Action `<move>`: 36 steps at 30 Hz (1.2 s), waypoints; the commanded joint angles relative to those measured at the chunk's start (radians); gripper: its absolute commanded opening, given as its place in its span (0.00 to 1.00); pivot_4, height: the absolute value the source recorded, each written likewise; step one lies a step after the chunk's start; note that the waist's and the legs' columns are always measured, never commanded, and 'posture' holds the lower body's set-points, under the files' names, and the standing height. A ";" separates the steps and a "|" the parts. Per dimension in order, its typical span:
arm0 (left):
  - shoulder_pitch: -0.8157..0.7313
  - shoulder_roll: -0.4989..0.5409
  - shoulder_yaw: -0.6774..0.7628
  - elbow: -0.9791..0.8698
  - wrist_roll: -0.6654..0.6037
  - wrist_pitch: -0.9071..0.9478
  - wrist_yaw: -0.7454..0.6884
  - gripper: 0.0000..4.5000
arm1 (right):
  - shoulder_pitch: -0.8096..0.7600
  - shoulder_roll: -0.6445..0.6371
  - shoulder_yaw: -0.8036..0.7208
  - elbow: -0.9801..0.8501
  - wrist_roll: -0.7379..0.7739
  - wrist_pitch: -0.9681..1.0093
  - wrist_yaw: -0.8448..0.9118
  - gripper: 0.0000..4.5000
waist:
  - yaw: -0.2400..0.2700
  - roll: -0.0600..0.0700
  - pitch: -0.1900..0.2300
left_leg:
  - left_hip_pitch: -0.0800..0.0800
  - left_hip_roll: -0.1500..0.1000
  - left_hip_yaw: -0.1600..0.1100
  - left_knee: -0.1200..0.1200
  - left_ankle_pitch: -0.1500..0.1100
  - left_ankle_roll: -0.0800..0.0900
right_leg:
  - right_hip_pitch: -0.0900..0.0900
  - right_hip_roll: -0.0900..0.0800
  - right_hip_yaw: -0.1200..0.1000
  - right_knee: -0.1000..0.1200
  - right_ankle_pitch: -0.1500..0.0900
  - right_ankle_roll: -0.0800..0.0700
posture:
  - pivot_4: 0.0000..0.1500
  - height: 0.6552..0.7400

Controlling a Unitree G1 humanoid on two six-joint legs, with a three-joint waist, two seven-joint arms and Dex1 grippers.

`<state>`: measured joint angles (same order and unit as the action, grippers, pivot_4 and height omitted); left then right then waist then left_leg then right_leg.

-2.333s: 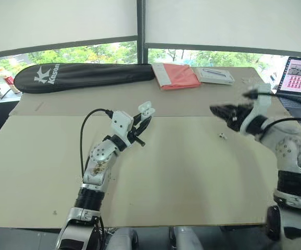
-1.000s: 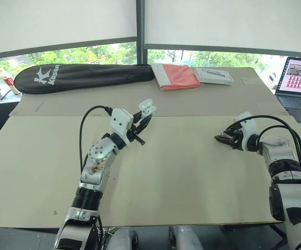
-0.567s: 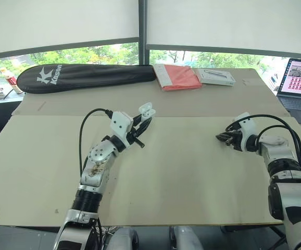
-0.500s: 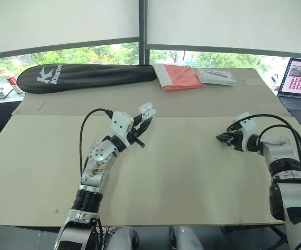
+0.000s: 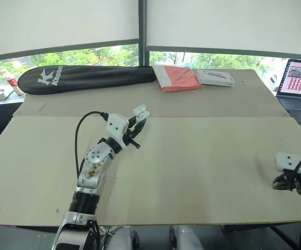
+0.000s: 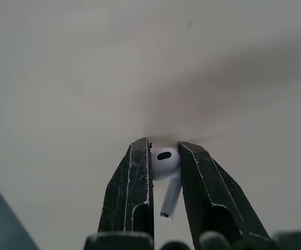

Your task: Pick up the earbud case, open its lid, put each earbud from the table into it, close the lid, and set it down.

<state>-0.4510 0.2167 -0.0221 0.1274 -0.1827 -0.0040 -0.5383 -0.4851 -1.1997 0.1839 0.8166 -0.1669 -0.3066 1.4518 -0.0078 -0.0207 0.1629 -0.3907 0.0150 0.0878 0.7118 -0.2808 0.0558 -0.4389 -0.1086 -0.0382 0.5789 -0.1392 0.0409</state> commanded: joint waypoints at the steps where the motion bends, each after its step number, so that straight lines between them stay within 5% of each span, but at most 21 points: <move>1: 0.008 -0.001 -0.001 -0.039 0.005 -0.021 0.011 0.13 | -0.054 -0.023 0.029 0.091 -0.083 -0.130 -0.080 0.09 | -0.005 0.000 0.000 | 0.001 0.000 0.000 -0.001 0.000 0.000 | 0.000 0.000 0.001 0.000 0.000 0.000 | 1.00 1.00; 9: 0.043 -0.004 -0.006 -0.085 0.003 -0.003 0.022 0.13 | -0.094 0.019 0.034 0.169 -0.085 -0.160 -0.078 0.09 | -0.003 -0.001 0.000 | 0.001 0.000 0.000 0.001 -0.001 0.002 | 0.003 -0.002 0.001 -0.001 0.001 -0.002 | 1.00 1.00; 12: 0.041 -0.003 -0.005 -0.086 0.002 0.002 0.022 0.13 | -0.092 0.013 0.041 0.179 -0.099 -0.174 -0.082 0.39 | -0.003 -0.001 0.000 | 0.001 0.000 -0.001 0.001 -0.001 0.002 | 0.003 -0.002 0.001 -0.001 0.001 -0.002 | 1.00 1.00; 36: 0.081 -0.005 -0.022 -0.144 -0.004 0.040 0.020 0.13 | -0.112 -0.039 0.091 0.236 -0.214 -0.312 -0.108 0.39 | 0.019 -0.001 0.000 | 0.001 0.000 -0.001 0.001 -0.001 0.002 | 0.004 -0.003 0.000 -0.001 0.001 -0.002 | 1.00 1.00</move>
<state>-0.3706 0.2092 -0.0432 0.0333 -0.1781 0.0338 -0.5206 -0.5987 -1.2085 0.2624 1.0321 -0.3515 -0.6016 1.3523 0.0112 -0.0216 0.1630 -0.3893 0.0145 0.0865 0.7127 -0.2822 0.0580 -0.4347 -0.1117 -0.0378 0.5776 -0.1385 0.0386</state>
